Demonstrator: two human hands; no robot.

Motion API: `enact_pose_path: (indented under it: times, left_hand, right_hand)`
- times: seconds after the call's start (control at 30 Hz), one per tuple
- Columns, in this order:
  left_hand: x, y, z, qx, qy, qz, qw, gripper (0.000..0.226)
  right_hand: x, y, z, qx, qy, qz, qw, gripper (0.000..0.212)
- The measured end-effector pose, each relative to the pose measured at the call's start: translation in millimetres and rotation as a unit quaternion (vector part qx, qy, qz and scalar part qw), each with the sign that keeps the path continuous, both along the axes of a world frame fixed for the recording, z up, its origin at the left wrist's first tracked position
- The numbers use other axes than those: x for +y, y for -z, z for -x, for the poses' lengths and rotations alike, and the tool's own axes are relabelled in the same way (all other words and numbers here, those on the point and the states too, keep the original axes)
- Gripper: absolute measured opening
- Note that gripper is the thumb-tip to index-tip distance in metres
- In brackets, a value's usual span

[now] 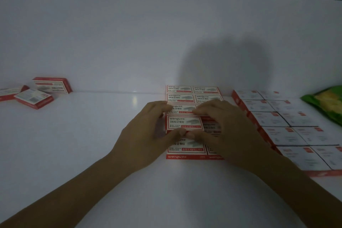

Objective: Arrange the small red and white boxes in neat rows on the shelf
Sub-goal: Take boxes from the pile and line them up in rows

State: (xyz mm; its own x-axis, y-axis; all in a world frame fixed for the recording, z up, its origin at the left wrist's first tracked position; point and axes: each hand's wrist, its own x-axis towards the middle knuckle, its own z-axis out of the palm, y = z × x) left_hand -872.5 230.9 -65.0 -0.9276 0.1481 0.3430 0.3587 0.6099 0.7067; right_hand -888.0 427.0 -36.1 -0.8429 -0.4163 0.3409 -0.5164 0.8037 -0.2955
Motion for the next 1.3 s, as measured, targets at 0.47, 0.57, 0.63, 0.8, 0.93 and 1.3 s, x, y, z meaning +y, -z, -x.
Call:
enact_pose_path:
  times: [0.47,0.57,0.63,0.8,0.93,1.3]
  left_hand:
    - [0.3,-6.7,-0.7,0.008,-0.017,0.08,0.997,0.054]
    - [2.5,-6.5,-6.5,0.02,-0.041,0.114,0.992,0.056]
    - [3.1,-8.2,-9.1,0.025,-0.041,0.139,0.989,0.06]
    - [-6.9,-26.7,-19.3,0.058,-0.042,0.195,0.978,0.06]
    - [-44.9,-37.6,-33.9,0.11,-0.042,0.303,0.946,0.068]
    - [-244.8,-42.0,-85.5,-0.011,-0.123,0.332,0.935,0.049]
  right_hand:
    - [-1.5,-12.3,-2.9,-0.039,-0.015,-0.007,0.999,0.056]
    - [0.5,-21.1,-6.9,-0.085,-0.018,0.016,0.996,0.057]
    - [1.6,-29.8,-10.4,-0.107,-0.02,0.008,0.994,0.06]
    - [-10.8,-50.0,-20.1,-0.066,-0.022,-0.009,0.998,0.053]
    - [-46.0,-51.5,-31.0,-0.068,-0.048,-0.021,0.996,0.05]
    - [-212.5,-24.3,-53.0,-0.108,-0.139,-0.073,0.982,0.049]
